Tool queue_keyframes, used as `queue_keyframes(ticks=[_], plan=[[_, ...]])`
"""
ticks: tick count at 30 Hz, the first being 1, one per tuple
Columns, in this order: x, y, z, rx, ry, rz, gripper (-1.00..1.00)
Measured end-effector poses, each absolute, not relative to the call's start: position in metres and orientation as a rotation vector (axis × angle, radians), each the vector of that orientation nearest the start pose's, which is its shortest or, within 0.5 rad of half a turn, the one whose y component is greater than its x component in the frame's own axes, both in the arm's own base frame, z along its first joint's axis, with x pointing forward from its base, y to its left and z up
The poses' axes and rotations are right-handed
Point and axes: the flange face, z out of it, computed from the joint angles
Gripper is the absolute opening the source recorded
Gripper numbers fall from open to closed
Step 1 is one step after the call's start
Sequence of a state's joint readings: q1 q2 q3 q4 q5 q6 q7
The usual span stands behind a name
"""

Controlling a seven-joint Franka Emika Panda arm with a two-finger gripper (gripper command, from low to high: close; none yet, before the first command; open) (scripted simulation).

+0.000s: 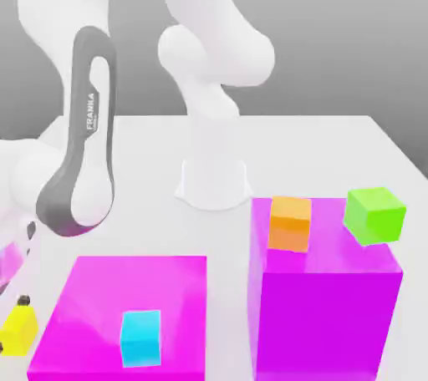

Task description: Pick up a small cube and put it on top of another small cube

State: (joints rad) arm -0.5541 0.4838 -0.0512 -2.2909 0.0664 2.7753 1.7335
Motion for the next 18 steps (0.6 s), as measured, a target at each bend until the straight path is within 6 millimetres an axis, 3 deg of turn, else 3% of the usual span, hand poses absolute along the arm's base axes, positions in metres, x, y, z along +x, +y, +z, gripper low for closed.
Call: queue_keyframes(ticks=[4, 9, 14, 18], plan=[[0.427, -0.301, 0.136, -1.143, 2.925, -0.003, -1.00], [0.433, -0.294, 0.197, -1.169, 2.914, -0.003, -1.00], [0.479, -0.208, 0.276, -1.433, 2.788, -0.006, -1.00], [0.502, -0.102, 0.337, -1.714, 2.621, -0.005, -1.00]])
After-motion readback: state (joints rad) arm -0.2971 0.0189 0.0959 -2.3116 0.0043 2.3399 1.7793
